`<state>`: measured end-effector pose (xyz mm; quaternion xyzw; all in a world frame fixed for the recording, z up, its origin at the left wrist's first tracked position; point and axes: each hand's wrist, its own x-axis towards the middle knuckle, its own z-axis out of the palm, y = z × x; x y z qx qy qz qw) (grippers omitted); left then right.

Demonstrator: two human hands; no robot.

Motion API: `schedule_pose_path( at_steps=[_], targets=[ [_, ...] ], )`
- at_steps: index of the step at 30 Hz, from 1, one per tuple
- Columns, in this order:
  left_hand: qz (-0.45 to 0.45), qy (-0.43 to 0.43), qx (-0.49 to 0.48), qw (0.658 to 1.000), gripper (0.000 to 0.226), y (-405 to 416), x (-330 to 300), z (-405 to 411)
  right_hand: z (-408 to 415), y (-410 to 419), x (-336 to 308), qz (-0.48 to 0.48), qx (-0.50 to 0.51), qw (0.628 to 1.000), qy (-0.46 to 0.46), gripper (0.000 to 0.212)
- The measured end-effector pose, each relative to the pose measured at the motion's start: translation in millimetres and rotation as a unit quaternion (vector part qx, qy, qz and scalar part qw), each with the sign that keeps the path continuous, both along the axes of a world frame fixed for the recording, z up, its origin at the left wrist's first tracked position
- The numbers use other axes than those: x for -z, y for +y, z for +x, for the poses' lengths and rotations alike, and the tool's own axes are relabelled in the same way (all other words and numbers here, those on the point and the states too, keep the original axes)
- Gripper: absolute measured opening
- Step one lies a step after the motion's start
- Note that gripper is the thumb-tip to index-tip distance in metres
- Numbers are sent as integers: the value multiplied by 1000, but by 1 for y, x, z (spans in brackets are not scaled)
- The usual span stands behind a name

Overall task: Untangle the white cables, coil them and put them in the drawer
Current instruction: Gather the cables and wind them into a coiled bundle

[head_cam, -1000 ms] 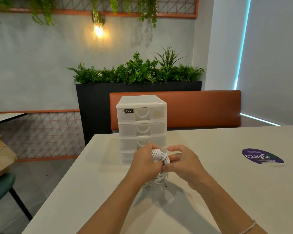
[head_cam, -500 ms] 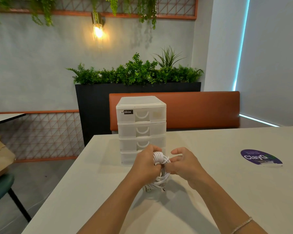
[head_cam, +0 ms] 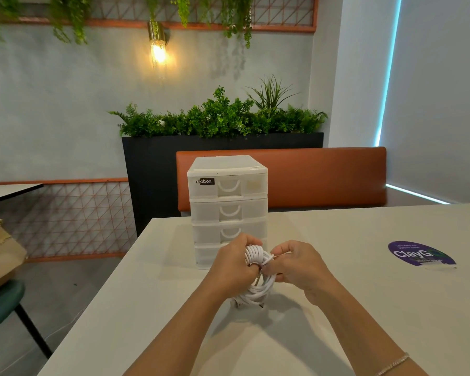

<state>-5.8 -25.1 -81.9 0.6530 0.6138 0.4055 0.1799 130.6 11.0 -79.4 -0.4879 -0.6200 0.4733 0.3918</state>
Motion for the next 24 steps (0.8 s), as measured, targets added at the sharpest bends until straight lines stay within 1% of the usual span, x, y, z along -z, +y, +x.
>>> schedule_pose_path(
  at_steps=[4, 6, 8, 12, 15, 17, 19, 21, 24],
  targets=[
    [-32, -73, 12, 997, 30, -1, -4, -2, 3, -3, -3, 45, -5, 999, -27, 17],
    [-36, -94, 15, 995, 27, -1, -5, -1, 3, -5, -4, 70, -21, 997, -15, 14],
    [-33, -97, 4, 995, 26, -1, -5, 0, 4, -7, -4, 76, -39, 996, 3, 19],
    [-20, -81, -34, 996, 29, 0, -4, -2, 4, -9, -5, 74, -76, 994, -3, 29],
    [11, -88, -60, 994, 22, 2, -5, -5, 2, -10, -5, 72, -102, 992, -5, 35],
    [25, -86, -67, 994, 17, 3, -6, -5, 1, -10, -5, 79, -101, 992, -2, 37],
    [22, -87, -64, 994, 12, 3, -4, -5, 1, -9, -4, 74, -105, 992, 2, 38],
    [-8, -139, -33, 990, 11, 4, -4, -6, 4, -8, -5, 56, -113, 992, 13, 31],
    [-72, -251, -1, 965, 27, 3, -8, -6, 12, -4, -7, 22, -125, 991, 38, 21]
  ],
)
